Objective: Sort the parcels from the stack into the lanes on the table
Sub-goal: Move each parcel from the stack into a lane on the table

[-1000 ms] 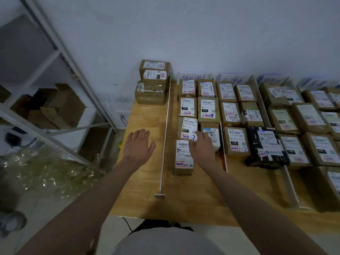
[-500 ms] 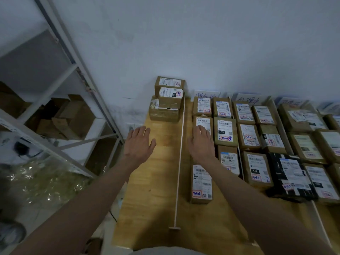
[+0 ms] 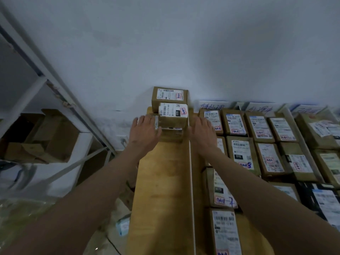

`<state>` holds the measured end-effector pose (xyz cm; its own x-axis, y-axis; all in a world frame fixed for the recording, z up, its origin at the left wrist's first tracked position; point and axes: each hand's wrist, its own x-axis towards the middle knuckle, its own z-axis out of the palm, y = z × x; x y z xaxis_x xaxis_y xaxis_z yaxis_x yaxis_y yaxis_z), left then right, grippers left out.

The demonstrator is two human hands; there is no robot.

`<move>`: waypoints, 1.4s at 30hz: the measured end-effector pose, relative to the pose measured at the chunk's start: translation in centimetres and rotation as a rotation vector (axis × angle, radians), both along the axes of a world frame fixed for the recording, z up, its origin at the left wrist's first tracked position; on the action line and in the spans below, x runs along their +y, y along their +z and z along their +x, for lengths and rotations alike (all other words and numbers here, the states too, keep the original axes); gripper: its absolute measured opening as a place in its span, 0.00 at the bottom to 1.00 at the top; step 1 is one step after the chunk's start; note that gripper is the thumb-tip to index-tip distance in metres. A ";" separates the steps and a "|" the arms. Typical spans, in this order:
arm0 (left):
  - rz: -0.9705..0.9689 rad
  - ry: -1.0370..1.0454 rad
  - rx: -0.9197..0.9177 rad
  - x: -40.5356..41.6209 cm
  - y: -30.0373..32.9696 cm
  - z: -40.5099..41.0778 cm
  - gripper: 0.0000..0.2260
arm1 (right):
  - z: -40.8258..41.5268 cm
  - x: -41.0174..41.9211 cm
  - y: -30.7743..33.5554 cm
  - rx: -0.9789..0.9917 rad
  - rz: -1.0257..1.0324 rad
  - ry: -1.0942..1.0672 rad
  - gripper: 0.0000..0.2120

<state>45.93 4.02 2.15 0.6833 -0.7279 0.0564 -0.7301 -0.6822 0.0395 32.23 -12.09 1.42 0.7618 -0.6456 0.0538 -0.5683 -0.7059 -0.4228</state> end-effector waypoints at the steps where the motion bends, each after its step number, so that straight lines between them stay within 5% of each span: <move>1: -0.013 0.003 0.004 -1.0 -0.4 1.0 0.24 | 1.0 -0.7 -0.5 -0.006 -0.001 0.003 0.16; 13: -0.062 0.059 0.067 -8.6 -5.2 7.8 0.20 | 9.8 -6.3 -5.3 0.094 0.008 -0.025 0.18; 19: -0.323 0.291 0.552 -9.0 -6.9 6.4 0.21 | 10.0 -4.9 -6.1 -0.165 0.537 -0.196 0.16; 23: -0.515 0.389 0.761 -8.0 -5.8 5.9 0.22 | 7.8 -3.3 -4.4 -0.225 0.782 -0.177 0.28; 26: -0.577 0.343 0.857 -6.2 -4.2 6.1 0.21 | 5.4 -1.8 -3.0 -0.165 0.934 -0.155 0.27; 31: -0.418 0.110 0.974 -3.6 -0.9 5.4 0.16 | 1.5 1.1 -0.2 -0.081 0.936 -0.078 0.21; 42: -0.405 0.023 0.749 -0.8 1.0 -2.7 0.26 | -5.4 5.2 2.4 -0.086 0.867 -0.187 0.15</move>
<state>43.22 3.20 3.14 0.6584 -0.7347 -0.1636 -0.3998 -0.5255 0.7510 26.82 -6.93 3.84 0.6553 -0.5994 -0.4596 -0.5842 -0.0167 -0.8114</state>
